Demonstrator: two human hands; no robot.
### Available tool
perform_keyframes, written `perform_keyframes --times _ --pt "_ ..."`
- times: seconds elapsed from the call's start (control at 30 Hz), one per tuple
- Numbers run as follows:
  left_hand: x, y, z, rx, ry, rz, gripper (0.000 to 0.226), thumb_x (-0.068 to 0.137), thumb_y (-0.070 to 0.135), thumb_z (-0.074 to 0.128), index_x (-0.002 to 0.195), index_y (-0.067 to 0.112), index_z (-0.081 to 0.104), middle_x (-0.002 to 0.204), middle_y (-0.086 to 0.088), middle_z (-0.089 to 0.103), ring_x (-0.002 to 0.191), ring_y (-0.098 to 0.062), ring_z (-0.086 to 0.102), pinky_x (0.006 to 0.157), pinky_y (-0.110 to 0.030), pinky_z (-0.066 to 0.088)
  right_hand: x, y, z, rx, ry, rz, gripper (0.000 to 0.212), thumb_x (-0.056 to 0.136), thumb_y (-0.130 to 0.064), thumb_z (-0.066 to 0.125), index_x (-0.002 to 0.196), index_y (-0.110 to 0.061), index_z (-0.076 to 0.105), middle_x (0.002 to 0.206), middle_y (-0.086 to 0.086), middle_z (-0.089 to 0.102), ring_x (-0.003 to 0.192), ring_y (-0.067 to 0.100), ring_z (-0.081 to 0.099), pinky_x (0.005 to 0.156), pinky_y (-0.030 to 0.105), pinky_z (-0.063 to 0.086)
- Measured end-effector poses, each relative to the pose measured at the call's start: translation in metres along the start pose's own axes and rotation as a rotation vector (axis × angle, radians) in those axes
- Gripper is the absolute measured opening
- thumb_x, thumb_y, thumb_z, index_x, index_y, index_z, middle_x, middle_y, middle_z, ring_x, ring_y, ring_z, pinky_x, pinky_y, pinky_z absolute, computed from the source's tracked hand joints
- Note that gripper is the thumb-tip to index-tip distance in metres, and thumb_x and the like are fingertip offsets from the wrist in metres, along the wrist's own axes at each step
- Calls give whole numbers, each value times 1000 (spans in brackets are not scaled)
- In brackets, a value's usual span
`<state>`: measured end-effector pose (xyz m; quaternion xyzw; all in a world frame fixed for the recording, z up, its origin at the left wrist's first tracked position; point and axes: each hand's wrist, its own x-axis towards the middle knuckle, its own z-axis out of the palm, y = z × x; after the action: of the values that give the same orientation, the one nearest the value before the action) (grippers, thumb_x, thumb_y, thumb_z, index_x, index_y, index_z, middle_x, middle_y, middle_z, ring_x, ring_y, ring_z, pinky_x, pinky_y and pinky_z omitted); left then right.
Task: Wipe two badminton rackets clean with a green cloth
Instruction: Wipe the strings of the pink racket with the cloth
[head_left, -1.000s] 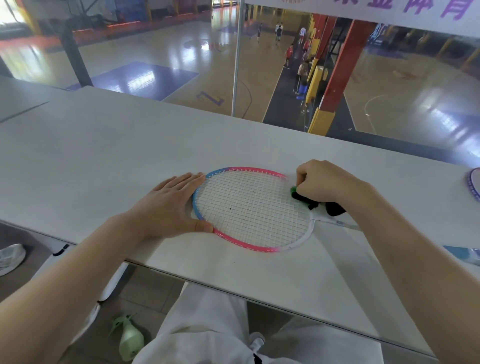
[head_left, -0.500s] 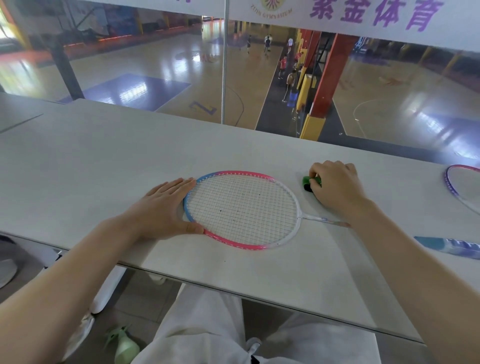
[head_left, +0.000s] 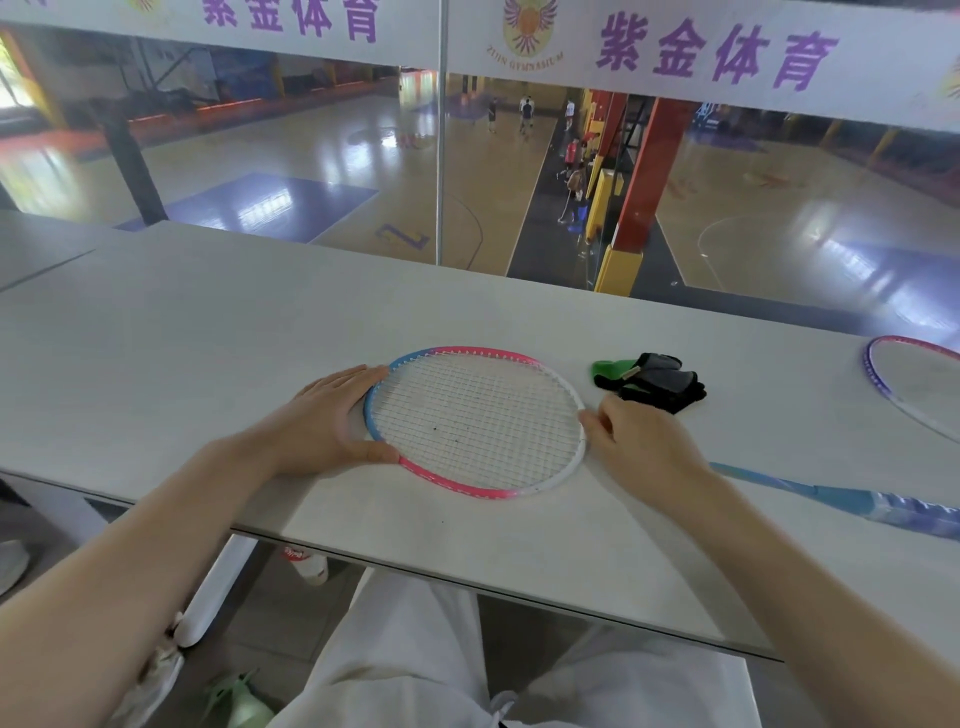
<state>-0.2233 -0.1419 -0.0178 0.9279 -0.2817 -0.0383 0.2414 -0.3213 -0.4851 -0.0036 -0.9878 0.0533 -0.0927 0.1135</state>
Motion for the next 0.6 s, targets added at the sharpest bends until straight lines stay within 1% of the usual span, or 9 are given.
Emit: perform_keyframes --times 0.07,0.2,0.27,0.3,0.37,0.4,0.47,0.53,0.6 --pt "-2 4 1 -84 17 16 109 56 83 70 148 41 29 146 23 39 135 -1 36 115 -36 32 -1 -2 -1 49 -16 15 45 101 -44 37 67 -17 44 64 -2 54 68 24 55 63 38 43" --pt "-6 7 6 -202 41 21 116 55 79 75 152 39 24 151 24 33 138 4 30 116 -30 28 0 -2 -3 73 5 54 45 103 -39 35 63 -17 39 62 -2 51 60 19 50 51 33 30" --pt "-7 7 7 -282 46 -1 120 55 74 78 154 35 21 154 23 30 140 6 28 117 -29 26 0 -2 -5 97 26 56 44 103 -37 35 64 -16 39 61 -2 51 57 16 49 49 32 28" --pt "-7 8 7 -354 48 -14 117 58 68 81 153 35 22 153 22 32 139 5 30 117 -31 28 -1 -2 -7 123 35 57 44 103 -37 35 65 -15 40 60 -1 51 56 16 48 49 32 29" --pt "-8 13 5 -543 79 -26 99 69 45 84 150 36 28 146 20 43 133 3 42 113 -34 36 -2 -2 -12 187 68 65 42 102 -36 38 68 -13 43 59 0 52 53 18 48 49 32 32" --pt "-9 18 3 -623 122 -27 87 78 33 81 148 37 31 139 19 51 128 0 49 110 -34 41 -3 -2 -15 203 94 69 41 102 -36 40 69 -12 45 59 1 53 52 19 48 48 32 33" --pt "-8 31 -1 -695 282 -26 63 91 16 68 142 39 37 128 24 58 113 -7 62 101 -31 47 -5 -3 -21 181 156 65 38 101 -36 41 72 -13 46 59 2 55 51 18 50 46 30 34" --pt "-8 45 -6 -739 445 -40 49 98 12 57 138 35 41 123 27 59 92 -7 69 87 -23 51 -8 -4 -27 141 224 35 35 101 -35 42 73 -14 45 59 2 54 51 19 50 46 31 37" --pt "-7 58 -10 -800 518 -60 35 101 13 50 133 27 49 115 16 66 73 -9 68 74 -21 54 -11 -5 -31 132 282 -1 34 100 -35 41 73 -14 42 58 0 50 51 19 48 48 33 40"
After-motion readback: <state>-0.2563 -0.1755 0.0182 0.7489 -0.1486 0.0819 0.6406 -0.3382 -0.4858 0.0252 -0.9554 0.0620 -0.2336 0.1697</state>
